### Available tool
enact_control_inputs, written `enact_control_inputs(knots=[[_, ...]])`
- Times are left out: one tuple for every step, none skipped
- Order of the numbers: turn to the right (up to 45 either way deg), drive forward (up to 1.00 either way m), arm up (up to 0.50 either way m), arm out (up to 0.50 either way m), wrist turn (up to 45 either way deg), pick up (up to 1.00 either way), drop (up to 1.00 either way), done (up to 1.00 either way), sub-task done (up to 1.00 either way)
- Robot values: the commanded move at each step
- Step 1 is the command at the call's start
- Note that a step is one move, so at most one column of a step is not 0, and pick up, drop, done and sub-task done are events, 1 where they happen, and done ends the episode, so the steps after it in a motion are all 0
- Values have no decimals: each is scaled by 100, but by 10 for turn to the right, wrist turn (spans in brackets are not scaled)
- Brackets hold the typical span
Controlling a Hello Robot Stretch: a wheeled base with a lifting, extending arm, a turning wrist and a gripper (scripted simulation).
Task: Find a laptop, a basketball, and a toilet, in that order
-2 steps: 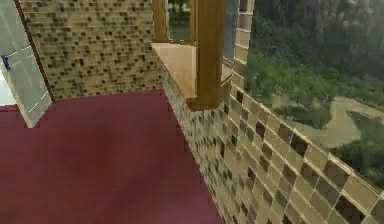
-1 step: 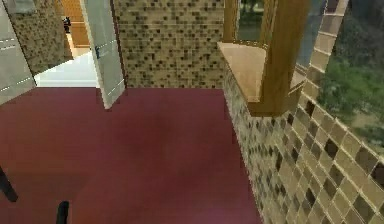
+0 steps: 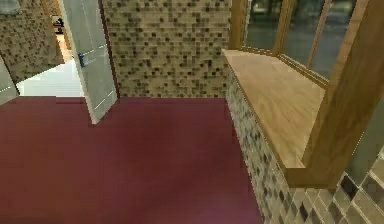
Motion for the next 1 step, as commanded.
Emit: enact_control_inputs(knots=[[-270, 0, 0, 0, 0, 0, 0, 0, 0]])
